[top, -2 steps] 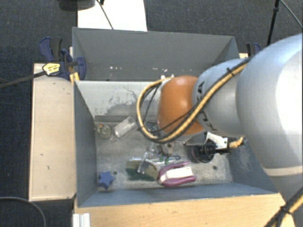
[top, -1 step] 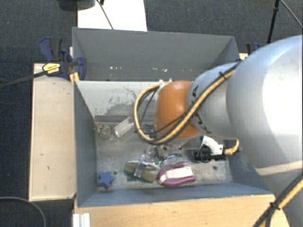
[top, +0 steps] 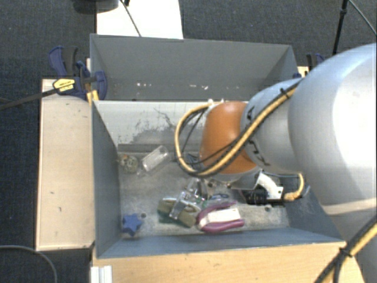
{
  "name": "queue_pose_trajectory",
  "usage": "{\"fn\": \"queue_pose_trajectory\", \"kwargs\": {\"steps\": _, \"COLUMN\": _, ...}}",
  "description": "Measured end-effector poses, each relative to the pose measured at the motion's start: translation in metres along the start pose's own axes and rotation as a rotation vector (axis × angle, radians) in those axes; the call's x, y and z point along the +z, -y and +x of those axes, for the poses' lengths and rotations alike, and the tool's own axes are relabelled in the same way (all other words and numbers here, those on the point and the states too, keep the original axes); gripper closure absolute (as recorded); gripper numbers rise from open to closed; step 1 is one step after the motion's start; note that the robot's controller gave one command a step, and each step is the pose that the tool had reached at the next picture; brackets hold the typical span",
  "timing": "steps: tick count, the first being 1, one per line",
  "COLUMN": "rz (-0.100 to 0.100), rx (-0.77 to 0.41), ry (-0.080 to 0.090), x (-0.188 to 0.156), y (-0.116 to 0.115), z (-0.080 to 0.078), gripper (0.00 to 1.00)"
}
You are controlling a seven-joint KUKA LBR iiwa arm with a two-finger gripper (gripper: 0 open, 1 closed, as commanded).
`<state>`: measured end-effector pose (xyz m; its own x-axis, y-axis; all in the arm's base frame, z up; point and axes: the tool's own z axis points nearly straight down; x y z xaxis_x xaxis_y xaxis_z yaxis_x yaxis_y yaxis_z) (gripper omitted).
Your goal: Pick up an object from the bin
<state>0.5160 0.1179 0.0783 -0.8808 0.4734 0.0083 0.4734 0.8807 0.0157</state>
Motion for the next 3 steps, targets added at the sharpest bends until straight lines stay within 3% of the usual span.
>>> {"fn": "queue_pose_trajectory", "kwargs": {"steps": 1, "rz": 0.002, "rx": 0.001, "ry": -0.002, "x": -0.0005, "y": 0.0003, "z": 0.001, "gripper": 1.0}}
{"fn": "queue_pose_trajectory", "kwargs": {"steps": 3, "rz": 0.012, "rx": -0.019, "ry": 0.009, "x": -0.0078, "y": -0.0048, "z": 0.0033, "gripper": 1.0}}
